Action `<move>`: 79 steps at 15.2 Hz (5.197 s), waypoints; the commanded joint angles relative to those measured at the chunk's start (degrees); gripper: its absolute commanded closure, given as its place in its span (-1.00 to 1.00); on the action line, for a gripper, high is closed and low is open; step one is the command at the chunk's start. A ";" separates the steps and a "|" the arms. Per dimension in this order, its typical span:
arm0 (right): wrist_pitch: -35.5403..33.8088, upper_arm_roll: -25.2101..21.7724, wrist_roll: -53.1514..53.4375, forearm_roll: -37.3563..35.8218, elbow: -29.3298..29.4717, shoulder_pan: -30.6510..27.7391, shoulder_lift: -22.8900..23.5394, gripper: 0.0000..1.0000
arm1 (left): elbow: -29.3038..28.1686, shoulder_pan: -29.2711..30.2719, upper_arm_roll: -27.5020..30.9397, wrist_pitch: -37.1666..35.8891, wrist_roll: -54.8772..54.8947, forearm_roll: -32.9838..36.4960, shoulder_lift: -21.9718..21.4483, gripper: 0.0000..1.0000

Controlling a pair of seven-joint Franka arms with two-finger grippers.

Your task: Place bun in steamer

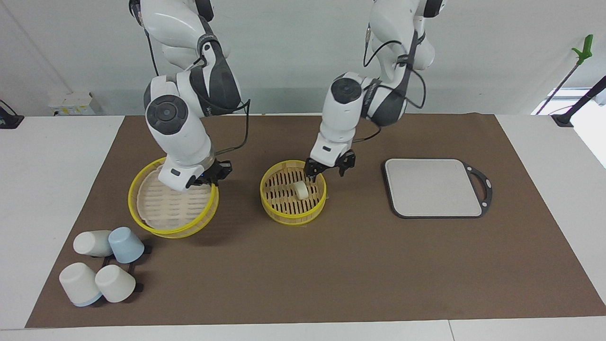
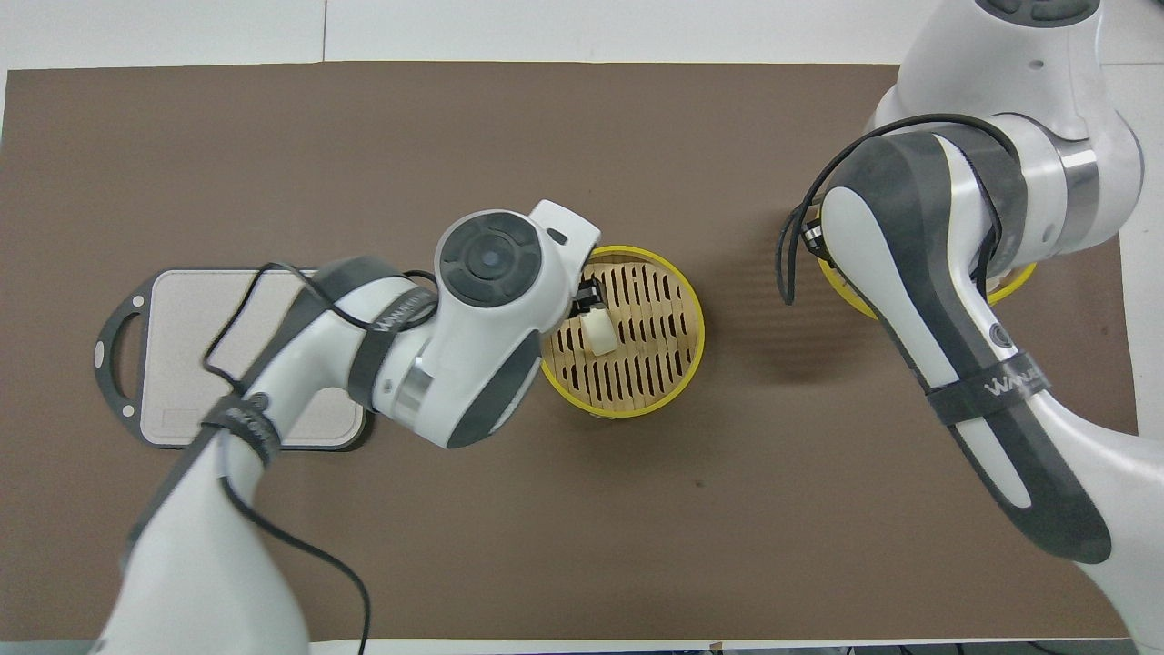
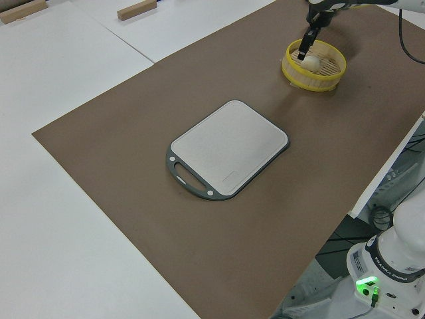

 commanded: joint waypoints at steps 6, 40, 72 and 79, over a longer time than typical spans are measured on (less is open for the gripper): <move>20.56 0.20 28.07 0.65 -3.08 19.78 3.19 1.00 | 0.30 23.38 -0.02 -16.75 33.69 -0.04 -11.85 -1.00; 42.56 0.29 28.86 1.44 -18.12 23.39 1.52 -1.00 | 2.59 29.56 0.07 -22.47 44.98 3.48 -15.28 -1.00; 2.49 -1.82 3.38 -4.61 -18.65 -8.60 -22.74 -1.00 | 1.97 29.56 -0.19 -22.20 44.81 2.69 -15.72 -1.00; 0.37 -1.91 0.92 -4.89 -18.56 -10.96 -22.65 -1.00 | 1.62 29.74 -0.19 -22.73 44.81 2.69 -15.98 -1.00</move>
